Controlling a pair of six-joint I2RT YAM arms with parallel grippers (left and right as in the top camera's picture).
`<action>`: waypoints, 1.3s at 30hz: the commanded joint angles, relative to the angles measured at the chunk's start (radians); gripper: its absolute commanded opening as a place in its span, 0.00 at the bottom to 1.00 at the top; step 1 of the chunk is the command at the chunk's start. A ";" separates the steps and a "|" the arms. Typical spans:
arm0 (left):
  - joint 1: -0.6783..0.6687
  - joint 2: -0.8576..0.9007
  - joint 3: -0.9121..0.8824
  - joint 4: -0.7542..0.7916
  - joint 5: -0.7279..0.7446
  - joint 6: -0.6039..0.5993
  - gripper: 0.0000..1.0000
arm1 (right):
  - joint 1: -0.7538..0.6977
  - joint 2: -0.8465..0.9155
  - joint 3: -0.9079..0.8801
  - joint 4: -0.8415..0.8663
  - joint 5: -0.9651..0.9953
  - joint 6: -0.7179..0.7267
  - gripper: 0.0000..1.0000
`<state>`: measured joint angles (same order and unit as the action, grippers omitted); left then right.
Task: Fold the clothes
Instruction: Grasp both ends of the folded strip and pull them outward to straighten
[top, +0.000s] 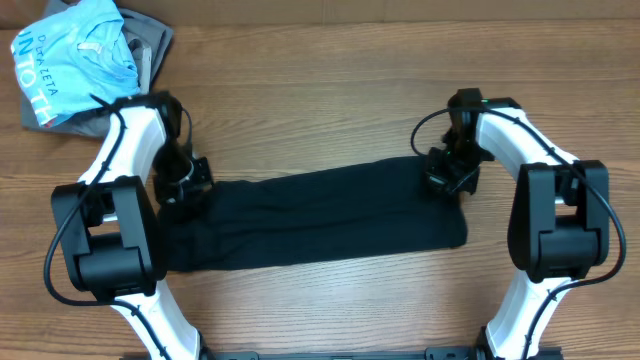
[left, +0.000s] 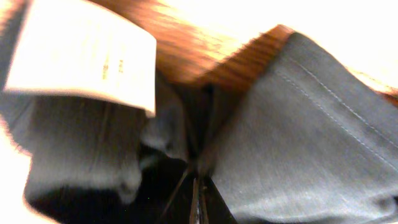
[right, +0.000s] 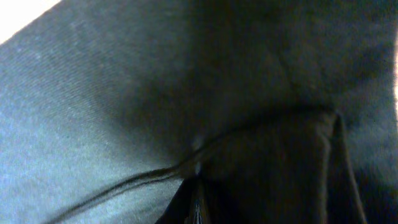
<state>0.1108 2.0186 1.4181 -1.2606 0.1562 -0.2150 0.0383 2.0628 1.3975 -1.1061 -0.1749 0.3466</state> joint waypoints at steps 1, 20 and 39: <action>-0.006 -0.023 -0.096 0.057 0.107 0.058 0.04 | -0.055 -0.016 -0.017 0.013 0.113 0.054 0.04; 0.035 0.012 -0.198 0.560 0.017 -0.024 0.04 | -0.113 -0.017 -0.014 0.106 0.126 0.142 0.04; 0.029 0.012 0.462 0.196 -0.127 0.058 0.22 | -0.134 -0.023 0.253 -0.027 0.159 0.117 0.04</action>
<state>0.1402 2.0304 1.7573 -0.9840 0.0502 -0.1806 -0.0898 2.0510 1.5463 -1.1023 -0.0463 0.4805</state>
